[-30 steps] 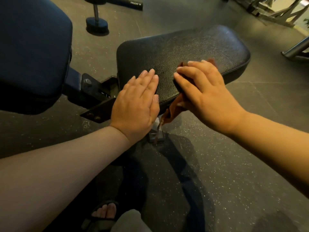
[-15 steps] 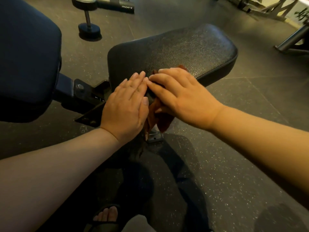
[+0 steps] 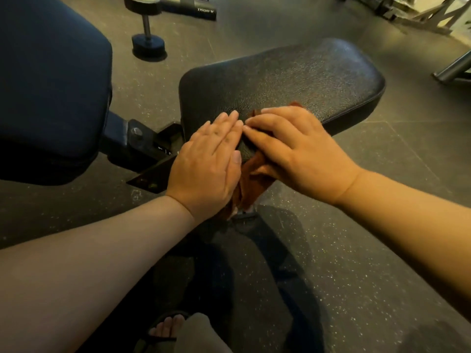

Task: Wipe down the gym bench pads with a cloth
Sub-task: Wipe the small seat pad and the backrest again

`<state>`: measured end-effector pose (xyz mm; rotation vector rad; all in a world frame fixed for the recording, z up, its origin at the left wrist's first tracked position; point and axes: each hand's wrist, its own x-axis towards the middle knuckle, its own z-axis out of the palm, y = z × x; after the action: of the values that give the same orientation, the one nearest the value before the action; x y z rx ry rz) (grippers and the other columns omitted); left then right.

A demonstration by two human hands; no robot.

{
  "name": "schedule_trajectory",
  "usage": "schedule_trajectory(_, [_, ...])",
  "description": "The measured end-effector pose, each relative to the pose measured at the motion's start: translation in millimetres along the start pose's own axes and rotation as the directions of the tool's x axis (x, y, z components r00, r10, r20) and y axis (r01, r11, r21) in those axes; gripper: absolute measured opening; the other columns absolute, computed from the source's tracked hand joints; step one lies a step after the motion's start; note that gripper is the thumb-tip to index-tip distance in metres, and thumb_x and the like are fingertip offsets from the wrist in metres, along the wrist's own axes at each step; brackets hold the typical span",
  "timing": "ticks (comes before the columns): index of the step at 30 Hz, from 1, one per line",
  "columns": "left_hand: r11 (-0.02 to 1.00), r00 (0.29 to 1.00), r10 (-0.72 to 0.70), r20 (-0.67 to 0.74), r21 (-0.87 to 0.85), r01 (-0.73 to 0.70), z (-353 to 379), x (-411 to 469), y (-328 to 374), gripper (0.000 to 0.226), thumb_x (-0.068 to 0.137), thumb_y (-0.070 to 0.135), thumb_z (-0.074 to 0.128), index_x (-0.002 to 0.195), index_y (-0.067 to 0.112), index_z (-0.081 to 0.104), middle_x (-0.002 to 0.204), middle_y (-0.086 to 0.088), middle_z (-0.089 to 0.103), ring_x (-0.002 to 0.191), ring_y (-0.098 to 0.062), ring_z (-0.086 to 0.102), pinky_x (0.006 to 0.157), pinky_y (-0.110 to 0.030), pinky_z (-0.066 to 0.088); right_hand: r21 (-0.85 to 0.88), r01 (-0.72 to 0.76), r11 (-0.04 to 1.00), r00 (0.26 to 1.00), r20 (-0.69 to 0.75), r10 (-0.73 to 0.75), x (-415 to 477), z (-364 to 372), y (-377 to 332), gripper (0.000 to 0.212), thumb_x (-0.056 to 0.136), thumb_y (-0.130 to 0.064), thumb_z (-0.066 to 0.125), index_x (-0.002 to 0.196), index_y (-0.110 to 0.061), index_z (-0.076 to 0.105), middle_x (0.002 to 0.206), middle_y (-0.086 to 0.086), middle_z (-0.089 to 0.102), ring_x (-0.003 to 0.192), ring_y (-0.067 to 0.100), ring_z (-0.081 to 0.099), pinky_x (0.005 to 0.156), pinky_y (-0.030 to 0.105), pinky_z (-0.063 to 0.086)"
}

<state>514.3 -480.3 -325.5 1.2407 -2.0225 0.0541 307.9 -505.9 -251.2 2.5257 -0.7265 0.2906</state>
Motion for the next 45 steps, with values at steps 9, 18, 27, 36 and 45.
schedule_trajectory(9, [0.999,0.999,-0.043,-0.029,-0.005,0.043,3,-1,8,0.053,0.105,0.028,0.025,0.145,-0.001,0.045,0.153,-0.017,0.042,0.146,-0.028,0.034,0.12,-0.046,0.027,0.02,-0.154,0.988,0.984,-0.087,0.155,-3,10,-10,0.053,0.098,-0.043,0.059,0.134,-0.004,0.061,0.133,0.019,0.059,0.128,0.04,0.05,0.111,0.053,0.034])
schedule_trajectory(18, [1.0,0.999,0.009,-0.049,-0.007,-0.009,3,0,2,0.052,0.105,0.027,0.025,0.145,-0.001,0.044,0.153,-0.018,0.042,0.146,-0.028,0.035,0.12,-0.045,0.028,0.017,-0.092,0.996,0.992,-0.086,0.094,-27,-8,44,0.054,0.1,-0.042,0.06,0.137,-0.003,0.058,0.135,0.021,0.058,0.127,0.042,0.051,0.109,0.052,0.036])
schedule_trajectory(27, [1.0,1.0,-0.008,0.004,-0.024,0.008,2,0,1,0.055,0.104,0.029,0.024,0.146,-0.001,0.042,0.154,-0.017,0.04,0.146,-0.028,0.033,0.119,-0.048,0.028,0.022,-0.059,0.998,0.997,-0.05,0.06,-3,2,0,0.056,0.102,-0.05,0.051,0.14,-0.009,0.057,0.138,0.015,0.058,0.132,0.035,0.049,0.114,0.046,0.032])
schedule_trajectory(36, [1.0,0.998,-0.03,-0.064,-0.005,0.03,7,0,8,0.052,0.104,0.026,0.027,0.143,-0.002,0.046,0.152,-0.018,0.043,0.144,-0.029,0.037,0.118,-0.048,0.03,0.02,-0.246,0.969,0.966,-0.082,0.246,-12,5,0,0.065,0.093,-0.056,0.061,0.136,-0.007,0.06,0.132,0.017,0.058,0.128,0.039,0.048,0.111,0.052,0.029])
schedule_trajectory(45, [0.999,0.999,0.037,-0.04,-0.027,-0.038,3,0,-2,0.052,0.104,0.026,0.028,0.146,-0.002,0.043,0.153,-0.018,0.041,0.146,-0.029,0.034,0.12,-0.045,0.028,0.019,-0.045,0.999,0.999,-0.018,0.045,-20,-5,17,0.048,0.104,-0.037,0.054,0.144,-0.011,0.053,0.143,0.014,0.054,0.136,0.036,0.047,0.112,0.05,0.035])
